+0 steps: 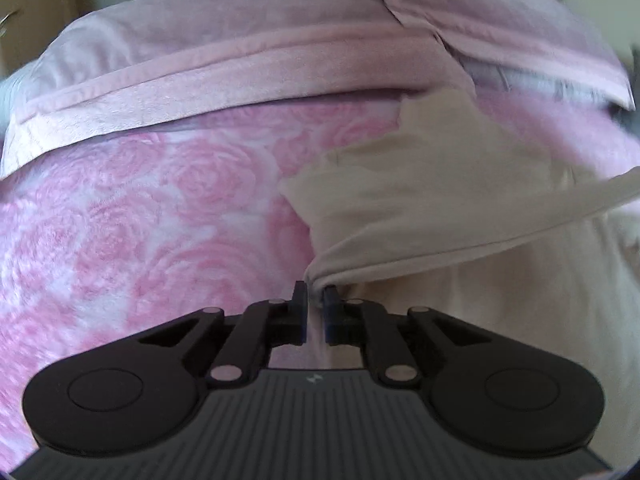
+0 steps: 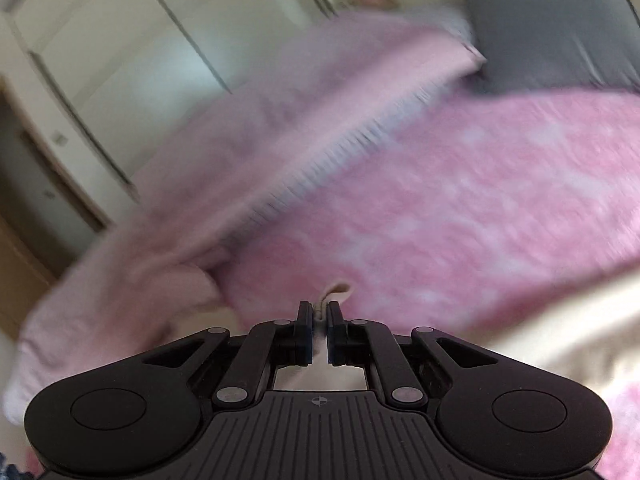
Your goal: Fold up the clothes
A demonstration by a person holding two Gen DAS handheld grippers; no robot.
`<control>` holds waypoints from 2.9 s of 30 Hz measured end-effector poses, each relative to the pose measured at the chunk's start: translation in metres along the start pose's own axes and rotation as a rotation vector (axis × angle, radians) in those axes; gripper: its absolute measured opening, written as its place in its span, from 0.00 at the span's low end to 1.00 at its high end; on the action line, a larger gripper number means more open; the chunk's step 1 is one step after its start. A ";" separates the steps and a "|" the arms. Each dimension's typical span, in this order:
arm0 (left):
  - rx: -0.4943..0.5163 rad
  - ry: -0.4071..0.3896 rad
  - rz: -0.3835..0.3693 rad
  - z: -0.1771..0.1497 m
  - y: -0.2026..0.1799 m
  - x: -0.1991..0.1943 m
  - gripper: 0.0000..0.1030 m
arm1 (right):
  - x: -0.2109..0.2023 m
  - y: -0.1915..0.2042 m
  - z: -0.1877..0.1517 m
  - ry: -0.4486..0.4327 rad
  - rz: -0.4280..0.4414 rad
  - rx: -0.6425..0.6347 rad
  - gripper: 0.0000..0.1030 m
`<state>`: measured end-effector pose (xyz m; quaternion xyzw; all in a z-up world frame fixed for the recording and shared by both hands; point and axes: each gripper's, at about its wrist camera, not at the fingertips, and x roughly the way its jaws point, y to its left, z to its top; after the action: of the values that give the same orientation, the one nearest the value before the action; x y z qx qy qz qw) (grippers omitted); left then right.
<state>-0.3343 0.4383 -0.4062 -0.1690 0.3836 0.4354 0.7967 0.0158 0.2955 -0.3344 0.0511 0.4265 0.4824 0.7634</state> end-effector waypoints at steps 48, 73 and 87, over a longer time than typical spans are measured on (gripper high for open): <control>-0.468 0.153 -0.189 0.040 -0.020 0.020 0.13 | -0.130 -0.310 -0.002 -0.264 -0.314 0.874 0.03; -0.690 0.130 -0.202 -0.024 0.116 -0.036 0.16 | 0.008 0.261 -0.208 0.371 0.171 -0.857 0.53; -0.530 0.295 -0.383 0.014 0.016 0.037 0.11 | -0.024 0.107 -0.154 0.442 -0.133 -0.635 0.54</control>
<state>-0.3285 0.4767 -0.4240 -0.4996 0.3295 0.3338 0.7283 -0.1705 0.2817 -0.3648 -0.3205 0.4124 0.5393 0.6606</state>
